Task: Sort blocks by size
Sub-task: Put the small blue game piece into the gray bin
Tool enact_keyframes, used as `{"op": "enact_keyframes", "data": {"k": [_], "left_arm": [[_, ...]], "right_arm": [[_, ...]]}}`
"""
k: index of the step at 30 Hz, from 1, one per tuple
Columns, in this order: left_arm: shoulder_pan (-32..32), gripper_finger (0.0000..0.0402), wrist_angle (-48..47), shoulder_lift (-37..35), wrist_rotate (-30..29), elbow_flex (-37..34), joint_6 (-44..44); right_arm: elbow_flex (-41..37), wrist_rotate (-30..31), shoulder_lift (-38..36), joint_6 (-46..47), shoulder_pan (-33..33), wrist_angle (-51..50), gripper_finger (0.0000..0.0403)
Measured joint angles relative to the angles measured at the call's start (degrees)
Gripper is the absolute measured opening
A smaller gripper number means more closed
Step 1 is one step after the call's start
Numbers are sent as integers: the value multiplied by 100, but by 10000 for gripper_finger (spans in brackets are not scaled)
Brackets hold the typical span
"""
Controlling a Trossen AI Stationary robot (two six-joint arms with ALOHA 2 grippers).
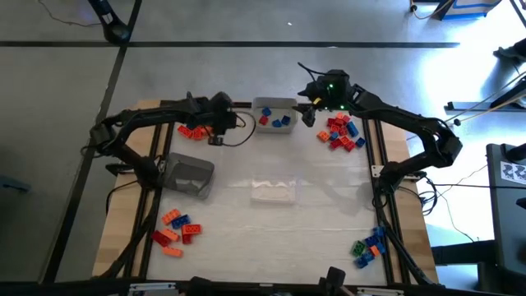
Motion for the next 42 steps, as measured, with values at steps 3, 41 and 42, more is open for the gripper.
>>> {"op": "enact_keyframes", "data": {"k": [3,41,42], "left_arm": [[6,127,710,-157,202,13,-526],[42,232,4599,1656,1907,271,-2881],[42,236,4523,1586,1910,275,-2911]], "right_arm": [[0,50,-63,4,0,-59,287],[4,1275,-249,352,0,-788,287],[4,1375,-328,387,0,-988,287]]}}
